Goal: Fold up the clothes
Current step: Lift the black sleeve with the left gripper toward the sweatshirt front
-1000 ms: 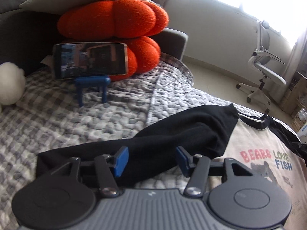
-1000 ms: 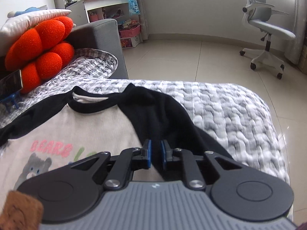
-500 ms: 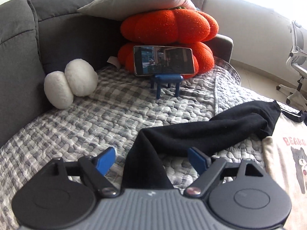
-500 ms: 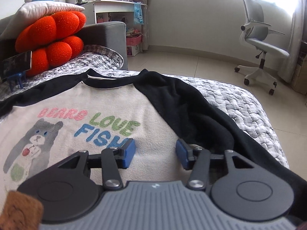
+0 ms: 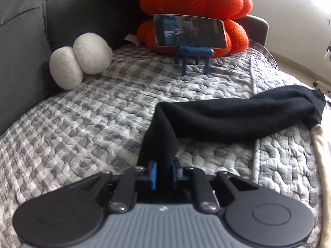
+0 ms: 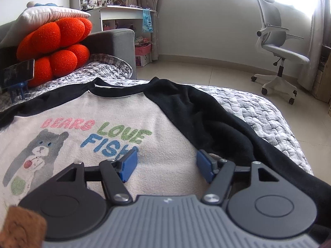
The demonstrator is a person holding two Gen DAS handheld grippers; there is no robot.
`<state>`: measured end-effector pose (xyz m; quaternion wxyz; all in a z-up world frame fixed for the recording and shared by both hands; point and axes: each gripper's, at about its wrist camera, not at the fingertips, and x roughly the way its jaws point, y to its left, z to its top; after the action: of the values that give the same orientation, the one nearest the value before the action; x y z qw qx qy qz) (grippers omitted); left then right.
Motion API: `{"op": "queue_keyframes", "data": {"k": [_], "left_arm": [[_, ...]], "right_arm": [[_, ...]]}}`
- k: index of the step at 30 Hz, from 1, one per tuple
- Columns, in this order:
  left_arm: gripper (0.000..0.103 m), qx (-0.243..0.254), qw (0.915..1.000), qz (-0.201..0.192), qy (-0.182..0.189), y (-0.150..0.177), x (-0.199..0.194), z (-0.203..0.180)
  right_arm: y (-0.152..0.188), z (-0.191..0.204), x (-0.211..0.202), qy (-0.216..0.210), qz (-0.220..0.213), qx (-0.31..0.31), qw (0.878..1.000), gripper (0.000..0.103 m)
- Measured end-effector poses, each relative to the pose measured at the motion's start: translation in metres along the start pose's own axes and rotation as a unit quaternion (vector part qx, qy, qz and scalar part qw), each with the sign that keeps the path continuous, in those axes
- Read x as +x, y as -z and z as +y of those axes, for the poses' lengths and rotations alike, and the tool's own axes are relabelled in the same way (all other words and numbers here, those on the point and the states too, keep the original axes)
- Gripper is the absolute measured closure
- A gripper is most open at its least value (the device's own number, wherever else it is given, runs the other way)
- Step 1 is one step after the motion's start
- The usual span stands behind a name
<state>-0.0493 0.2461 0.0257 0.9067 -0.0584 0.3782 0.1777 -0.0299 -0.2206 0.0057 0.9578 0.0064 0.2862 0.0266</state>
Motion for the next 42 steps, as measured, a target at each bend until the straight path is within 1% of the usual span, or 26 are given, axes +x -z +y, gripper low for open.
{"op": "queue_keyframes", "data": {"k": [4,6,8,10,13,14,18,20,21,23,24,25,26,27,29,31,33,35,37,38,39,40,41,42], "left_arm": [[0.092,-0.025,0.9995,-0.015,0.012,-0.026,-0.013,0.039],[0.092,-0.036,0.9989,-0.017,0.024,-0.041,-0.018,0.058],[0.092,-0.039,0.9986,-0.021,0.028,-0.055,-0.026,0.074],[0.092,-0.045,0.9979,-0.024,0.04,-0.065,-0.034,0.088],[0.092,-0.085,0.9924,0.002,0.089,-0.069,-0.03,0.108],[0.092,-0.093,0.9911,0.013,0.095,-0.067,-0.024,0.111],[0.092,-0.103,0.9887,0.067,0.086,-0.058,0.011,0.118],[0.092,-0.12,0.9872,0.072,0.077,-0.061,0.025,0.125],[0.092,-0.13,0.9862,0.068,0.077,-0.063,0.027,0.129],[0.091,-0.135,0.9859,0.058,0.08,-0.066,0.025,0.134],[0.084,-0.127,0.9881,0.054,0.067,-0.066,0.024,0.135],[0.08,-0.12,0.99,0.051,0.054,-0.066,0.023,0.136],[0.071,-0.112,0.9917,0.047,0.041,-0.066,0.022,0.137],[0.068,-0.111,0.9923,0.044,0.031,-0.066,0.021,0.14],[0.07,-0.13,0.9904,0.038,0.027,-0.063,0.017,0.153],[0.067,-0.145,0.9881,0.031,0.04,-0.054,0.011,0.158],[0.06,-0.16,0.9854,0.025,0.053,-0.046,0.005,0.164],[0.055,-0.173,0.9821,0.03,0.067,-0.038,0.004,0.165],[0.051,-0.197,0.9763,0.034,0.084,-0.033,0.007,0.165],[0.046,-0.214,0.972,0.03,0.091,-0.032,0.008,0.166],[0.04,-0.231,0.968,0.025,0.094,-0.032,0.011,0.166],[0.037,-0.244,0.9649,0.022,0.095,-0.032,0.014,0.166],[0.032,-0.25,0.9635,0.025,0.092,-0.033,0.018,0.164],[0.032,-0.256,0.9621,0.027,0.089,-0.033,0.023,0.163]], "right_arm": [[0.001,0.002,0.0,0.004,0.0,-0.003,1.0,0.035],[0.0,0.003,0.0,0.005,0.0,-0.005,1.0,0.035],[0.001,0.003,0.0,0.005,0.0,-0.005,1.0,0.035],[0.001,0.003,0.0,0.006,0.0,-0.005,1.0,0.035],[0.001,0.004,0.0,0.007,0.0,-0.006,1.0,0.035],[0.001,0.004,0.0,0.008,0.0,-0.007,1.0,0.035],[0.001,0.005,0.001,0.01,0.001,-0.008,1.0,0.035],[0.001,0.004,0.001,0.009,0.001,-0.007,1.0,0.034],[0.001,0.004,0.001,0.009,0.0,-0.006,1.0,0.034],[0.001,0.004,0.001,0.008,0.0,-0.005,1.0,0.034],[0.001,0.004,0.001,0.008,0.0,-0.005,1.0,0.034],[0.001,0.004,0.001,0.008,0.0,-0.005,1.0,0.034],[0.001,0.004,0.001,0.008,0.0,-0.004,1.0,0.034],[0.001,0.004,0.001,0.008,-0.001,-0.004,1.0,0.034],[0.001,0.004,0.001,0.008,-0.001,-0.004,1.0,0.034],[0.001,0.004,0.001,0.008,-0.001,-0.003,1.0,0.034],[0.001,0.005,0.001,0.009,-0.001,-0.004,1.0,0.034],[0.001,0.005,0.001,0.012,-0.001,-0.005,1.0,0.034],[0.002,0.007,0.001,0.014,-0.001,-0.006,1.0,0.034],[0.002,0.007,0.0,0.015,-0.001,-0.007,1.0,0.034],[0.002,0.007,0.0,0.016,-0.001,-0.007,1.0,0.034],[0.002,0.007,0.0,0.016,-0.001,-0.007,1.0,0.034],[0.002,0.007,0.0,0.016,-0.002,-0.007,1.0,0.034],[0.002,0.007,0.0,0.016,-0.002,-0.006,1.0,0.034]]}}
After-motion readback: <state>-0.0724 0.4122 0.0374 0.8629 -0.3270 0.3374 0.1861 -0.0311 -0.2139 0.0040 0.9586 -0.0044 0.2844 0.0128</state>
